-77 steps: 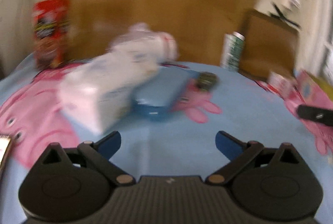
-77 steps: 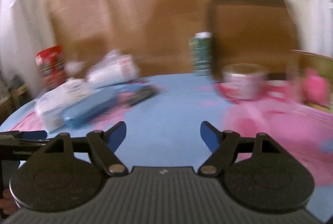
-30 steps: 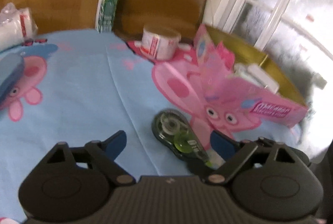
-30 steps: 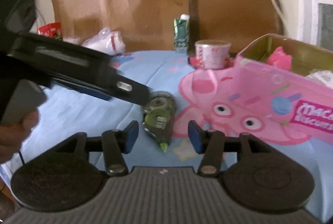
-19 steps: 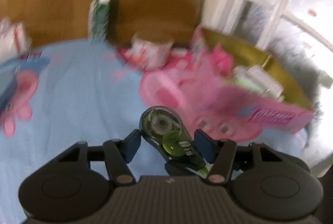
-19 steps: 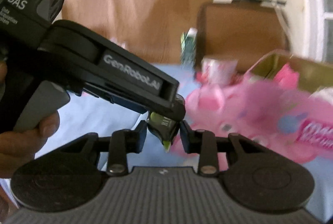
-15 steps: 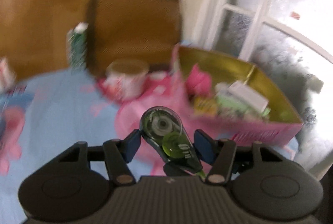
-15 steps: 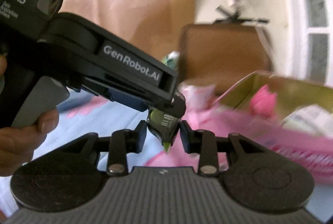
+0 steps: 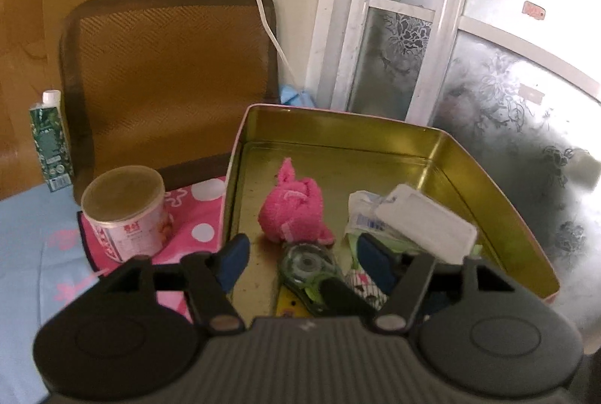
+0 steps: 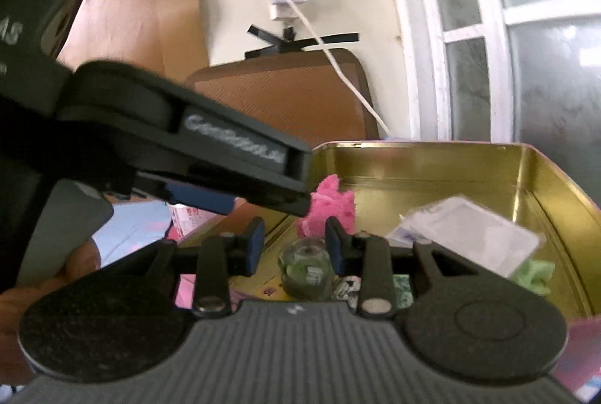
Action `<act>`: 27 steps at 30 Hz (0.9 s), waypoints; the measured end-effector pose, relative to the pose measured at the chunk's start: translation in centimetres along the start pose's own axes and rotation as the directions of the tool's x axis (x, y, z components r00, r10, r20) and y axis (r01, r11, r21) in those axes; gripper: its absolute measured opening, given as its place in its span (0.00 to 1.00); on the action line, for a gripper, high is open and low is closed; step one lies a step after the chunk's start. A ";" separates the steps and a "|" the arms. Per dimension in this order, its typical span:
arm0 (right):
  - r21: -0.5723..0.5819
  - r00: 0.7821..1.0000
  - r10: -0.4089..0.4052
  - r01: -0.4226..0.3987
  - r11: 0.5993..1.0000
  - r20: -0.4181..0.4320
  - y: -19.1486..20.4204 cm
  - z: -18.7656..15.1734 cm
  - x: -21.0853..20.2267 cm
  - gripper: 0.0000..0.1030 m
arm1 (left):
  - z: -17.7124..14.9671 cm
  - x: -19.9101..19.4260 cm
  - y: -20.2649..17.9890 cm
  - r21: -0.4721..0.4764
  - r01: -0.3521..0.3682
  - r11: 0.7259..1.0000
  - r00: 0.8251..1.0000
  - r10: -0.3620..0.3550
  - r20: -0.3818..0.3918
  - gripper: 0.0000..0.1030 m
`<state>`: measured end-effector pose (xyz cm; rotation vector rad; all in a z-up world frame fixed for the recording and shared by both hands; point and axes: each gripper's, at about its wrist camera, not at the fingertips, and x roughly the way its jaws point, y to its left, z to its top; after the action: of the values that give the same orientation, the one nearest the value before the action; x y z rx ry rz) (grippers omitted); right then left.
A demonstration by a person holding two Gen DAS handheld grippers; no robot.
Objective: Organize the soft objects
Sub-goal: 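Carry the correction tape over the tin and open the left tool, then move the right tool to the blue glasses case on the cloth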
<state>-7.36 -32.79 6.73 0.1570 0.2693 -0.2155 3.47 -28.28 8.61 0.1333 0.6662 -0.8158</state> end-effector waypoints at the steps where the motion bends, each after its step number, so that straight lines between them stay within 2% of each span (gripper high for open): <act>1: 0.009 1.000 -0.004 0.004 1.000 0.004 0.1 0.0 -0.4 0.37 | -0.2 -0.4 -0.2 0.011 -0.011 1.000 1.000 0.011 0.011 0.70; 4: 0.070 1.000 0.003 -0.004 0.998 0.009 0.7 -0.2 -1.9 0.37 | -0.6 -1.6 -0.6 0.051 -0.061 0.997 0.998 0.059 0.025 0.71; 8: 0.137 1.000 0.009 -0.008 0.991 -0.009 0.6 -0.2 -3.8 0.37 | -1.6 -3.3 -0.4 0.073 -0.094 0.993 0.995 0.093 0.023 0.72; 15: 0.258 1.000 0.007 -0.001 0.966 -0.021 0.7 -0.3 -6.7 0.41 | -4.1 -7.1 0.0 0.135 -0.145 0.980 0.988 0.137 0.067 0.77; 21: 0.265 0.999 0.013 0.000 0.964 -0.045 1.9 -0.7 -7.7 0.41 | -6.3 -9.4 1.2 0.154 -0.186 0.970 0.981 0.175 0.087 0.78; 27: 0.235 0.997 0.050 -0.034 0.972 -0.065 4.5 -0.9 -8.0 0.41 | -8.3 -11.5 3.5 0.139 -0.228 0.964 0.972 0.216 0.094 0.82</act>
<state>-14.08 -26.76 8.70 0.4039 0.3107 -0.1993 -3.86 -15.64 8.42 0.3049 0.5058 -0.6501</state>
